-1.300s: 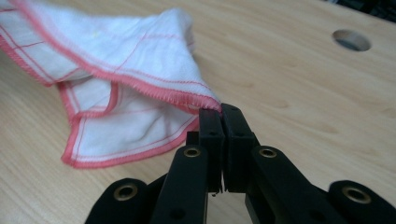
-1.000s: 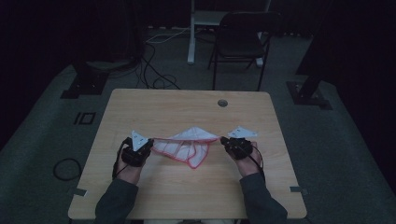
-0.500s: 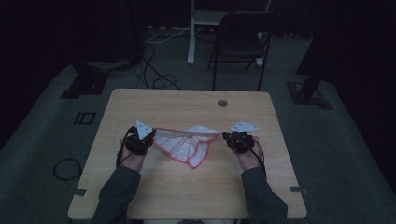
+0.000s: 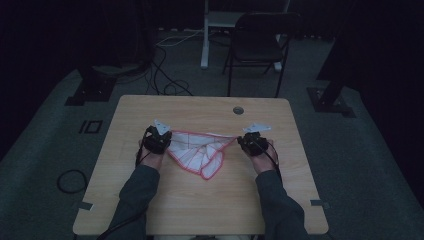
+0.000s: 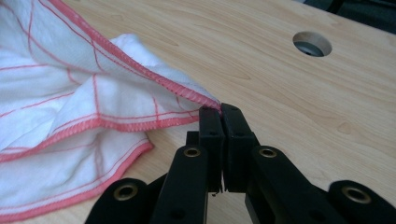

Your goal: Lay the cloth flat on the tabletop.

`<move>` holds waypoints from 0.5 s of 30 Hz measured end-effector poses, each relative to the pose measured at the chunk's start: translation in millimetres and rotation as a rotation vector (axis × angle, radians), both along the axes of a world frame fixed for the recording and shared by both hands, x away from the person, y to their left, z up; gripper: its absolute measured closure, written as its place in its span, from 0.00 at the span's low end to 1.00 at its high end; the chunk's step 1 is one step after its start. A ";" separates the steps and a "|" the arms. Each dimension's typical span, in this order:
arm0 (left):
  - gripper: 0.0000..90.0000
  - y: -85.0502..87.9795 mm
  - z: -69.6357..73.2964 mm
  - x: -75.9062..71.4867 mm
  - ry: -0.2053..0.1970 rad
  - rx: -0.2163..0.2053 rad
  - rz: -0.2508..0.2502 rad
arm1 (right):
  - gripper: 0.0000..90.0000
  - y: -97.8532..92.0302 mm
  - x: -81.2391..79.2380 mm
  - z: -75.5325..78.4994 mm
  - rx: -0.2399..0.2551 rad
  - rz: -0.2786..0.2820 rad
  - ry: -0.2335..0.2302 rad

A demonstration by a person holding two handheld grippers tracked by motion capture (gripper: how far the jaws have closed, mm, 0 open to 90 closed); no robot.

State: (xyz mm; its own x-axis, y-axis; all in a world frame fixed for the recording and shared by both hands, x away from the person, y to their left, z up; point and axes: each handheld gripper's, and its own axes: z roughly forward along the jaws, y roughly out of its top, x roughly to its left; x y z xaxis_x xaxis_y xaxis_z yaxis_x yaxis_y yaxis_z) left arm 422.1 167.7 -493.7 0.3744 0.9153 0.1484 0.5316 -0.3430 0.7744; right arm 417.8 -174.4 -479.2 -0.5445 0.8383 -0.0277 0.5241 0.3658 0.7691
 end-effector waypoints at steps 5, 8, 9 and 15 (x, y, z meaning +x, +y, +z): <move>0.86 0.1 -2.9 -1.7 0.010 0.004 0.015 | 0.99 1.4 8.0 -1.1 -0.004 -0.010 0.014; 0.83 0.1 -1.6 -3.8 0.003 0.002 0.015 | 0.99 2.6 9.3 -0.4 -0.005 -0.010 0.013; 0.81 1.1 6.1 -12.7 -0.018 -0.009 0.012 | 0.99 3.4 10.3 0.0 -0.007 -0.008 0.011; 0.83 -15.6 11.5 -39.4 -0.029 -0.033 -0.083 | 0.99 6.7 11.4 0.1 -0.008 -0.006 0.013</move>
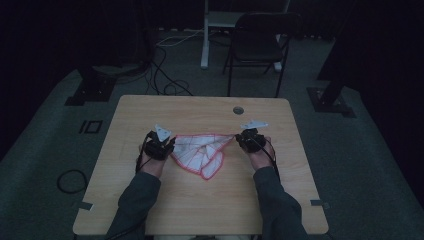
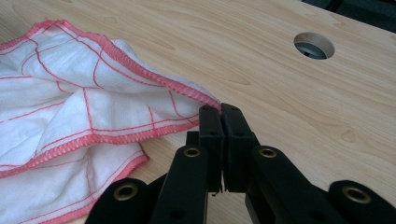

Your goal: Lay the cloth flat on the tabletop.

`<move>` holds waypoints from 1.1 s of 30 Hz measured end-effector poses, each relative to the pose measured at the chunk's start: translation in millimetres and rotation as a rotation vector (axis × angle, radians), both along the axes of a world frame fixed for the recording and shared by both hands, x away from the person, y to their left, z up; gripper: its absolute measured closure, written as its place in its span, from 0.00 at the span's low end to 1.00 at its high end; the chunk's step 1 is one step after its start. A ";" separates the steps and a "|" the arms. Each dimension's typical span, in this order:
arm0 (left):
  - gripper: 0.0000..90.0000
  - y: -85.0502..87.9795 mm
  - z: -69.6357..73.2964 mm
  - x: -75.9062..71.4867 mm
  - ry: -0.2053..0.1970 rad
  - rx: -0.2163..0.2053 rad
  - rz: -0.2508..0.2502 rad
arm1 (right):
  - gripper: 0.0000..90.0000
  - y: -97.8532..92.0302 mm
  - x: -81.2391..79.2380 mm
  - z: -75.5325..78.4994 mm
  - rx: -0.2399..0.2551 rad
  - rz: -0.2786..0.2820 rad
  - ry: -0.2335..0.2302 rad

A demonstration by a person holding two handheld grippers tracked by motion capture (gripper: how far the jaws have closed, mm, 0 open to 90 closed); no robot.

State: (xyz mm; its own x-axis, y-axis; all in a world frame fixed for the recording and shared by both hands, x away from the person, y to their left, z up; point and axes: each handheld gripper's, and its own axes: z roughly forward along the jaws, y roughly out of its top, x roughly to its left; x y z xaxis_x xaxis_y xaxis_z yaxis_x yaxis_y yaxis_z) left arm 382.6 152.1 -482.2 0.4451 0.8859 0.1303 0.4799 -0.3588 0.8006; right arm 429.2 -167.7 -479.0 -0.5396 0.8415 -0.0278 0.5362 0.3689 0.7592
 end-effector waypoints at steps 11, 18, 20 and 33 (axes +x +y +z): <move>1.00 -43.6 -32.8 -33.3 0.100 -0.013 -0.167 | 0.99 1.2 1.5 2.3 -0.004 -0.001 -0.003; 1.00 -51.8 -49.7 -41.3 0.142 -0.006 -0.194 | 0.99 0.0 3.1 2.0 -0.004 -0.008 -0.001; 1.00 -51.2 -52.8 -42.9 0.151 0.015 -0.201 | 0.99 -0.8 3.8 2.5 -0.005 -0.011 -0.004; 1.00 -18.3 -53.9 -49.0 0.162 0.088 -0.177 | 0.99 -7.6 7.1 5.4 -0.008 -0.036 -0.002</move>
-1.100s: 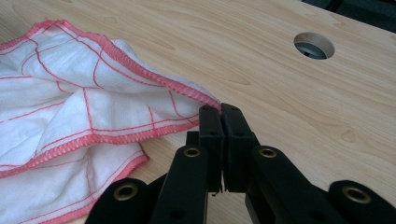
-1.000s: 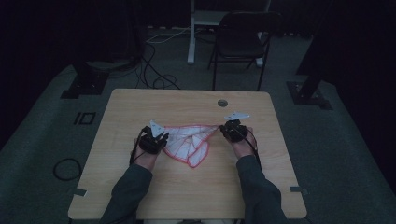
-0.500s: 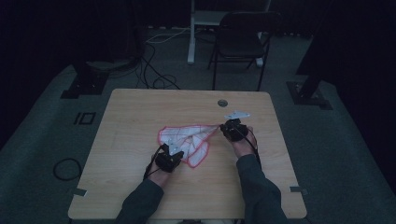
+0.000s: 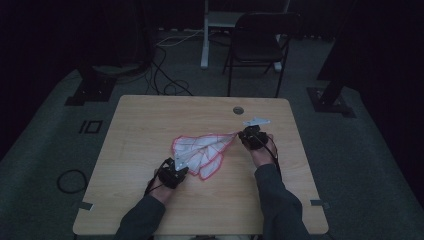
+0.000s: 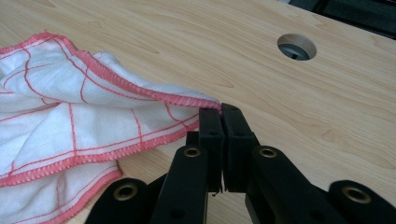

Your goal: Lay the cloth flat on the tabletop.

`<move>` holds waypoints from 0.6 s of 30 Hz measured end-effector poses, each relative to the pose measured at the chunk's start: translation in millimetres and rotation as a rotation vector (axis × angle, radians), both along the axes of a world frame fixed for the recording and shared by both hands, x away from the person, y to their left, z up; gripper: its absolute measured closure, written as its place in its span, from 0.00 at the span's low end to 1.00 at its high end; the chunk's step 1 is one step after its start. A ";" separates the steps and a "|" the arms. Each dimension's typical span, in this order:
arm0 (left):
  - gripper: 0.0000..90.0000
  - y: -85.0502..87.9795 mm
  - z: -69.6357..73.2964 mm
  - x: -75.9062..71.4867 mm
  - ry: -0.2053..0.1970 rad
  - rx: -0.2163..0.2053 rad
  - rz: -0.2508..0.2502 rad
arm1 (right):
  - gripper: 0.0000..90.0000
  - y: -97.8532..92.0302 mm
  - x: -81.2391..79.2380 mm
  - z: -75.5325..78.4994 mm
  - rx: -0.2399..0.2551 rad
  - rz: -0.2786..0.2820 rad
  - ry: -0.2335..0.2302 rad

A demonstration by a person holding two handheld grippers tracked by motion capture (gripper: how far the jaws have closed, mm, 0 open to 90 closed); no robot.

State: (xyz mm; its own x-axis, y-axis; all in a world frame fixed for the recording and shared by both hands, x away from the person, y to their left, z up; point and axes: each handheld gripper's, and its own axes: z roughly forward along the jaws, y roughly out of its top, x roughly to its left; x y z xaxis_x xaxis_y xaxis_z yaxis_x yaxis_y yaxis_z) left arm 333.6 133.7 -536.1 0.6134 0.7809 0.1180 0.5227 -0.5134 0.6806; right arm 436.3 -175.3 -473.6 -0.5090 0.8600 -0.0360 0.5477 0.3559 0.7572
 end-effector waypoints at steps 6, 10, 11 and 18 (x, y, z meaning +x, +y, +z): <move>1.00 28.5 1.5 -2.7 0.015 -0.001 0.055 | 0.99 -2.5 1.2 -0.2 -0.004 -0.007 0.006; 1.00 26.0 2.5 -5.5 0.001 -0.027 0.031 | 0.99 0.5 1.5 -2.0 -0.007 -0.002 0.006; 1.00 23.2 3.5 -6.2 -0.005 -0.031 0.022 | 0.99 1.1 1.6 -2.4 -0.007 -0.002 0.008; 0.91 -9.9 8.0 -1.0 -0.018 -0.079 -0.042 | 0.99 1.7 1.8 -2.3 -0.006 0.000 0.008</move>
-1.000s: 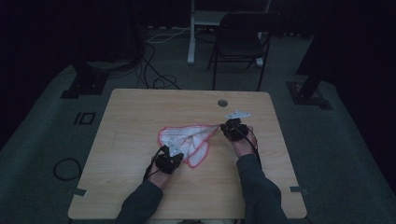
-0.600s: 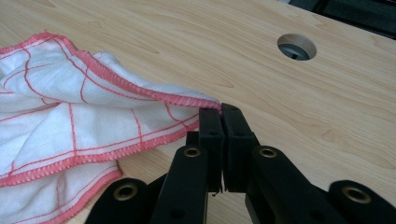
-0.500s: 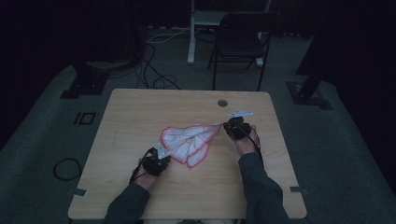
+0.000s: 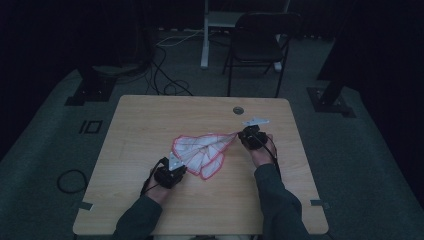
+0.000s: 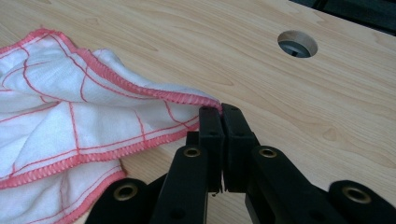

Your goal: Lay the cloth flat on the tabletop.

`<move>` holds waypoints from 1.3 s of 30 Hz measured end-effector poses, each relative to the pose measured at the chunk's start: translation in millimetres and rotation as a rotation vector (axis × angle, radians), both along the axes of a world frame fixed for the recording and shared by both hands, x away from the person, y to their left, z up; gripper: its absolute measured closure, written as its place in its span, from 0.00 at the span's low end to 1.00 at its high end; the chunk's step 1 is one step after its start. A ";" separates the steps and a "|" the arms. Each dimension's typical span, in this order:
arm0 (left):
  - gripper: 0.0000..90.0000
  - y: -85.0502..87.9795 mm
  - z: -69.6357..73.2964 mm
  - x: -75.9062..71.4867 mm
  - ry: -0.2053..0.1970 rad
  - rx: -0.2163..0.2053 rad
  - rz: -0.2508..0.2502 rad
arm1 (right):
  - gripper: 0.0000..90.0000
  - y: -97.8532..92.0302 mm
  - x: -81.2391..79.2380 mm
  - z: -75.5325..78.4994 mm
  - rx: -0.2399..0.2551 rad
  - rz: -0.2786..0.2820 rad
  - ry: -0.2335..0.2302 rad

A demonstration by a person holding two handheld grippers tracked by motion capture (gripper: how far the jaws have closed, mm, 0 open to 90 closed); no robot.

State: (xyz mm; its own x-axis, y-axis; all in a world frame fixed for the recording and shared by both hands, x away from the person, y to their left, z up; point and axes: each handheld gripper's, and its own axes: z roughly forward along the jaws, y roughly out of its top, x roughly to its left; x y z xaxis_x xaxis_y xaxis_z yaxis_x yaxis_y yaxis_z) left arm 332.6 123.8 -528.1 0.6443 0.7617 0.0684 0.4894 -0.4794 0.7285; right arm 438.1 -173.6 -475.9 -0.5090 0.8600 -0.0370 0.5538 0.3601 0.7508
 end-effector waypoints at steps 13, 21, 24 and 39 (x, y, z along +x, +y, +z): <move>0.96 -26.4 -8.0 0.2 -0.003 0.072 -0.038 | 0.99 -1.1 0.6 1.2 0.008 -0.005 -0.002; 0.98 7.4 11.0 -7.9 -0.031 0.000 0.017 | 0.99 -5.3 3.0 4.3 0.005 -0.021 -0.007; 0.98 27.4 14.2 -10.4 -0.032 -0.008 0.048 | 0.99 -7.9 3.4 4.5 0.000 -0.029 -0.004; 0.97 63.7 13.2 -8.3 -0.020 -0.058 0.139 | 0.85 -15.4 6.3 -8.8 -0.039 -0.062 0.055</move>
